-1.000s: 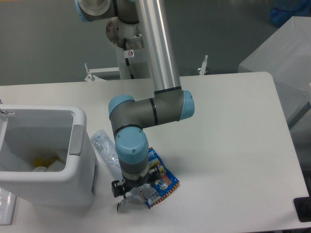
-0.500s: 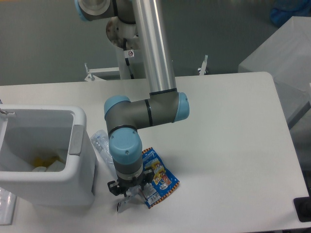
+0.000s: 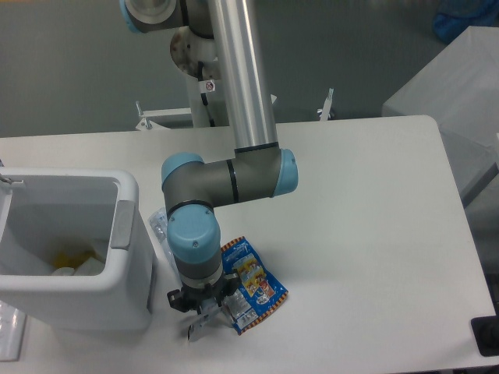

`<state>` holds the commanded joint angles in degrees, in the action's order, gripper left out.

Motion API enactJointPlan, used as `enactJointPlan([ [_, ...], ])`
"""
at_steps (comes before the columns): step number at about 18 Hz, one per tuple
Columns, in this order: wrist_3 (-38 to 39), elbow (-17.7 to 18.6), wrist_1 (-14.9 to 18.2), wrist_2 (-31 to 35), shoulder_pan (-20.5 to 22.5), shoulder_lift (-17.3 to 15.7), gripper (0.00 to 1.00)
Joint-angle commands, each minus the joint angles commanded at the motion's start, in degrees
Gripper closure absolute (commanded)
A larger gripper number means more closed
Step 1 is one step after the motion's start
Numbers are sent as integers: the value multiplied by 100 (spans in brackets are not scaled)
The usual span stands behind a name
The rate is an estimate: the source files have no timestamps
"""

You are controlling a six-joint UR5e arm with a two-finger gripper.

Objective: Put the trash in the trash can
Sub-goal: 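Lower the gripper onto the clear plastic bottle beside the wrapper, then close the gripper on the bottle and lift it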

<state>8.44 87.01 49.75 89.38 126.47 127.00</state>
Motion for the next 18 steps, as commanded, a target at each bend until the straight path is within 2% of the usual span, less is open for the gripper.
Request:
enactJointPlan([
  [1,0,-17,0,0,0,0,60],
  [8,-44,-210,0,-9,52,-44,63],
  [11,-44,-264,-9,-26,158,-280,63],
  [15,0,-667,0,-70,395,-816,63],
  [18,17,-1106,-9,-228,535,-940,63],
])
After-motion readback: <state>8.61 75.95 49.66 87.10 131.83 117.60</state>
